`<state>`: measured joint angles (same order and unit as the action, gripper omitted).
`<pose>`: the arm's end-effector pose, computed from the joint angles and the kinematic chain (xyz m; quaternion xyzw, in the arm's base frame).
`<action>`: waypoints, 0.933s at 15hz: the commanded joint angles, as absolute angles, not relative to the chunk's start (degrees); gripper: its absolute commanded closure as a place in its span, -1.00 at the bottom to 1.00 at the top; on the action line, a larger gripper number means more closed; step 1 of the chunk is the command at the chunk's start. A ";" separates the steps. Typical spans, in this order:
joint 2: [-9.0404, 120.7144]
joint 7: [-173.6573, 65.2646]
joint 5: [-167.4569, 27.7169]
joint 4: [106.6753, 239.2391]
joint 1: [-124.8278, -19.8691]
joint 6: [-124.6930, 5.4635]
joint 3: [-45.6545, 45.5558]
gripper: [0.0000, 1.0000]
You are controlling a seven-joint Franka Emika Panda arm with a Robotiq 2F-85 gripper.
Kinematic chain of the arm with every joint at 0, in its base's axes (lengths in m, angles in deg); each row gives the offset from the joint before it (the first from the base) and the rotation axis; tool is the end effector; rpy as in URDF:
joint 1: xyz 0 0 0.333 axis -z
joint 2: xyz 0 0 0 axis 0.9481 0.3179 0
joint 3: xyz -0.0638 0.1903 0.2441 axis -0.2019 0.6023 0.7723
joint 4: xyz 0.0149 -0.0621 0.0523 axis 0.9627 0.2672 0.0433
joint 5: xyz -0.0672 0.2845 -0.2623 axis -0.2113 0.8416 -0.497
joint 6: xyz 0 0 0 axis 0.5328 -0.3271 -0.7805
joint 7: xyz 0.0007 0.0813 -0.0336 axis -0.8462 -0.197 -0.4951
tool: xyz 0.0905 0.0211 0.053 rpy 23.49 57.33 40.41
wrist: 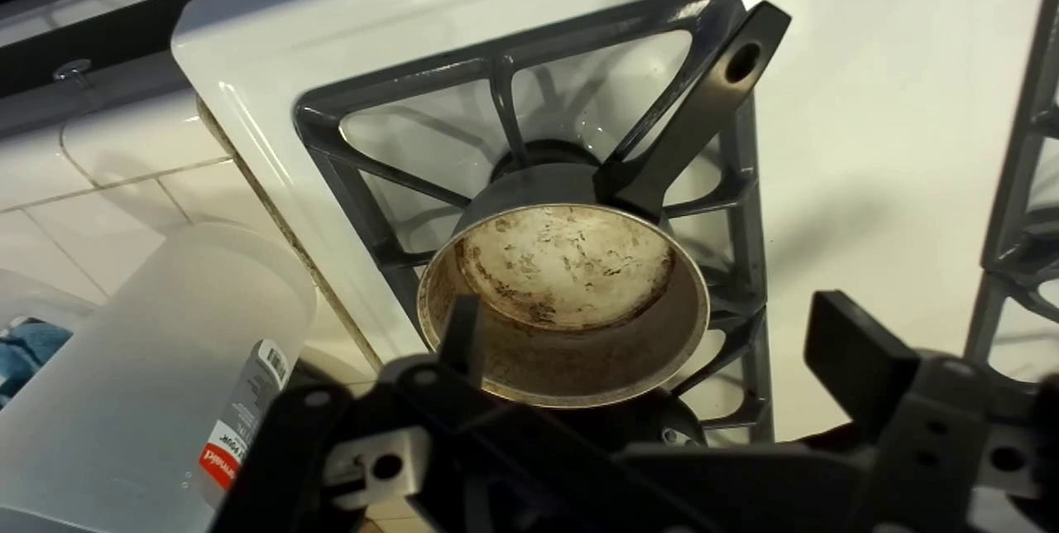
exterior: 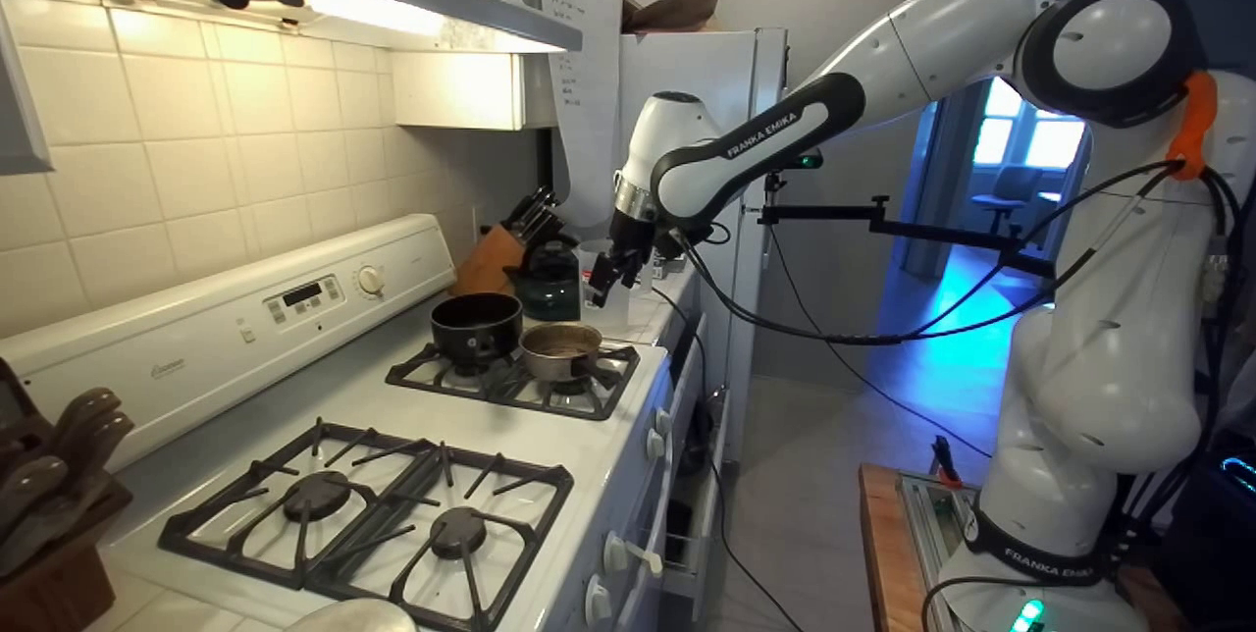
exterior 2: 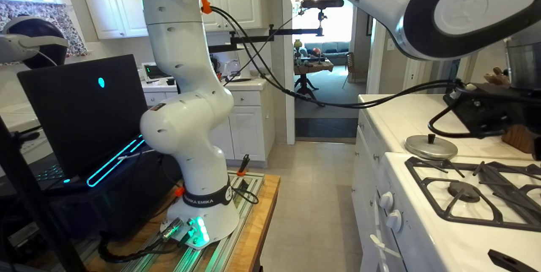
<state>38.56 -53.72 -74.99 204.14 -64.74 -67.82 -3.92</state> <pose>0.5464 -0.1414 0.4410 0.9771 -0.1125 0.1679 0.0661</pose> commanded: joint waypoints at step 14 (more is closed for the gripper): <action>40.12 -26.61 -66.29 197.49 -60.59 -55.06 -8.18 -1.00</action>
<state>38.66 -29.18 -63.43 201.11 -61.62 -59.37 -7.68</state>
